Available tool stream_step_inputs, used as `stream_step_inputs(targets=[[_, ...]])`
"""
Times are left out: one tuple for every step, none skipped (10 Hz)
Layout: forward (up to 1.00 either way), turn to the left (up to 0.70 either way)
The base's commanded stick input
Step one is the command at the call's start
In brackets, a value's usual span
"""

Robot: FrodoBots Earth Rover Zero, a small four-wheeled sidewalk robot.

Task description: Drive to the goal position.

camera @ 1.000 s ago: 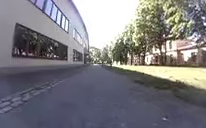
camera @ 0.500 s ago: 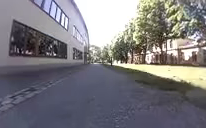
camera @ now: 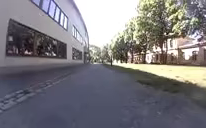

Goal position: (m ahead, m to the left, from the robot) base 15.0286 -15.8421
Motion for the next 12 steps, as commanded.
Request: stream_step_inputs(targets=[[0.45, 0.0], [0.45, 0.0], [0.45, 0.0], [0.45, 0.0], [0.45, 0.0], [0.45, 0.0], [0.45, 0.0], [0.45, 0.0], [0.45, 0.0], [0.45, 0.0], [0.45, 0.0], [0.45, 0.0]])
